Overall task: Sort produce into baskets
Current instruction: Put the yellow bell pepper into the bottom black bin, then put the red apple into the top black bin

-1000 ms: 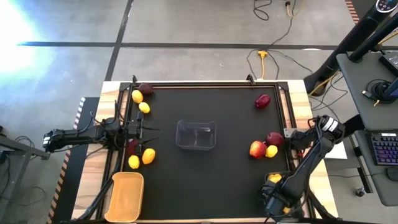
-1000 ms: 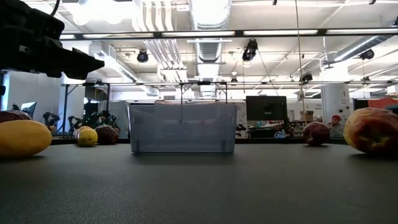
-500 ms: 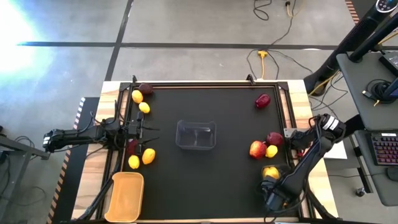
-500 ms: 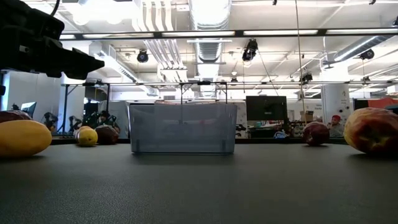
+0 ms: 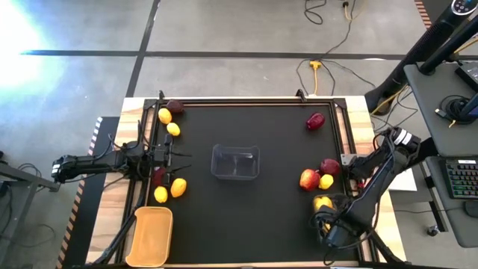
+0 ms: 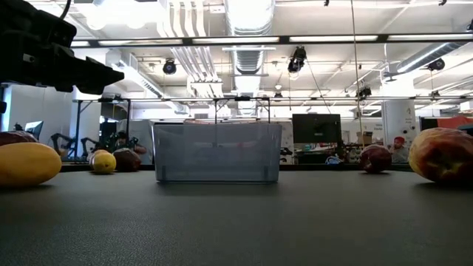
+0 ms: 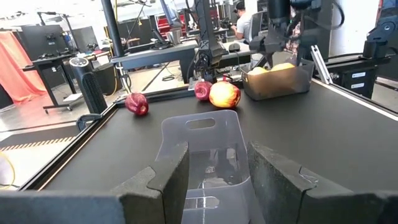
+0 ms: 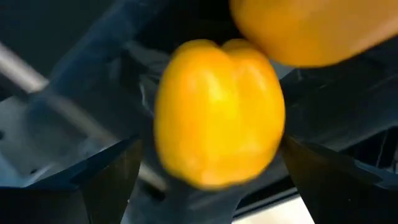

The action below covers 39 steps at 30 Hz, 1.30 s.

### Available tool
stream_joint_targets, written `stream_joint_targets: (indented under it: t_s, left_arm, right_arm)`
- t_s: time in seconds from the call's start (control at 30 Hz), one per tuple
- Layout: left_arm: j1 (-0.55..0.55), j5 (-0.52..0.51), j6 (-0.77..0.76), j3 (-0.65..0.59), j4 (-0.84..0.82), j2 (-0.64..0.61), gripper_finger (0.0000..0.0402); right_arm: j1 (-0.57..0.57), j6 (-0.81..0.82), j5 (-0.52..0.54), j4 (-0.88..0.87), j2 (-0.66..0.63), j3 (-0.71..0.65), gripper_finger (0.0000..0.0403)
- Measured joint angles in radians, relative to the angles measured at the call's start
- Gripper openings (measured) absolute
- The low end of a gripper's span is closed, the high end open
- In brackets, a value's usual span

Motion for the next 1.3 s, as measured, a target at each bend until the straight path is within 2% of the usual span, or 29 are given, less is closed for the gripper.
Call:
stream_joint_targets:
  t_s: [0.17, 0.3, 0.4, 0.6, 0.73, 0.87, 1.03, 1.3]
  left_arm:
    - [0.000, 0.000, 0.000, 0.000, 0.000, 0.000, 0.0146]
    - [0.000, 0.000, 0.000, 0.000, 0.000, 0.000, 0.0146]
    - [0.000, 0.000, 0.000, 0.000, 0.000, 0.000, 0.0146]
    - [0.000, 0.000, 0.000, 0.000, 0.000, 0.000, 0.0146]
    - [0.000, 0.000, 0.000, 0.000, 0.000, 0.000, 0.0146]
    - [0.000, 0.000, 0.000, 0.000, 0.000, 0.000, 0.0146]
    - [0.000, 0.000, 0.000, 0.000, 0.000, 0.000, 0.0146]
    - [0.000, 0.000, 0.000, 0.000, 0.000, 0.000, 0.0146]
  right_arm:
    - [-0.011, 0.029, 0.029, -0.107, -0.047, 0.081, 0.0374]
    - [-0.046, 0.059, 0.141, -0.222, -0.086, 0.177, 0.0375]
    - [-0.113, 0.063, 0.227, -0.269, -0.103, 0.217, 0.0375]
    - [-0.358, -0.066, 0.238, -0.281, -0.088, 0.223, 0.0375]
    - [-0.556, -0.196, 0.240, -0.288, -0.046, 0.219, 0.0375]
    - [-0.714, -0.259, 0.229, -0.294, 0.020, 0.205, 0.0375]
    - [-0.800, -0.117, 0.169, -0.392, 0.074, 0.205, 0.0375]
    - [-0.796, 0.085, 0.149, -0.321, 0.078, 0.144, 0.0375]
